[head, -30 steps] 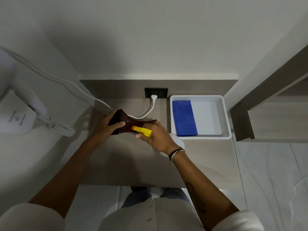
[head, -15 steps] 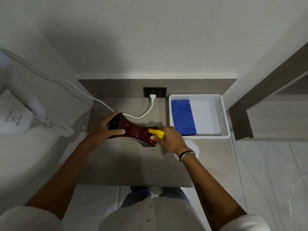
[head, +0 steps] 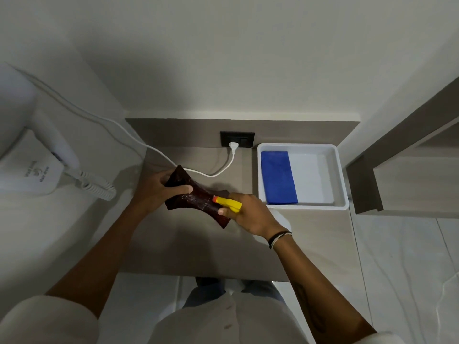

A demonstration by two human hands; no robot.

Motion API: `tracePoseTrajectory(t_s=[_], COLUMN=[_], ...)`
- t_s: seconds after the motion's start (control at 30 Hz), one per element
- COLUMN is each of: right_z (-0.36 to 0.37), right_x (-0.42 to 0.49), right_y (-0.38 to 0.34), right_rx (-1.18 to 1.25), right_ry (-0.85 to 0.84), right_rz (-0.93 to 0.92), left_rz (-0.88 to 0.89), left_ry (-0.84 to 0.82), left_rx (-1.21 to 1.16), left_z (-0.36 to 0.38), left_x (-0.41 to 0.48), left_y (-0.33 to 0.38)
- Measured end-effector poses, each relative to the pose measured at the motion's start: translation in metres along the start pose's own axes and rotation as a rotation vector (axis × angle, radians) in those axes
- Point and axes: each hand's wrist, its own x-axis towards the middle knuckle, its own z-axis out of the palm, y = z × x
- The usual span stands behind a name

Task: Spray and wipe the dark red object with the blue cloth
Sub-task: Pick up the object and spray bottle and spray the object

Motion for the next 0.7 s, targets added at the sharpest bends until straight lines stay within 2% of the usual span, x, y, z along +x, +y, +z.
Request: tracePoseTrajectory(t_s=[0.1,0.2,0.37,0.5,0.7], right_z=[0.011,0.021,0.018,0.014,-0.007], right_x=[0.004,0.011,0.007,-0.002,0.000], right_y=[-0.014,-0.023,-0.008,0.010,0.015], right_rx=[-0.005,-0.083,-0.271,-0.265,-0.112], right_ry=[-0.004,0.043,-0.010,0.001,0.039], right_rz=[-0.094,-0.112,0.054,0.157,0.180], left_rz=[-0.099,-0.134,-0.144,-0.118,-0.041], left_ry=[0.058,0.084,0.087,0.081,0.042], left_rx=[0.032,0.027,0.022,0.035,0.110], left_z=[0.000,0.002,0.004,0.006,0.008], left_x=[0.004,0.005,0.006,0.010,0.014], left_y=[-0.001,0.000,0.004,0.002,0.014])
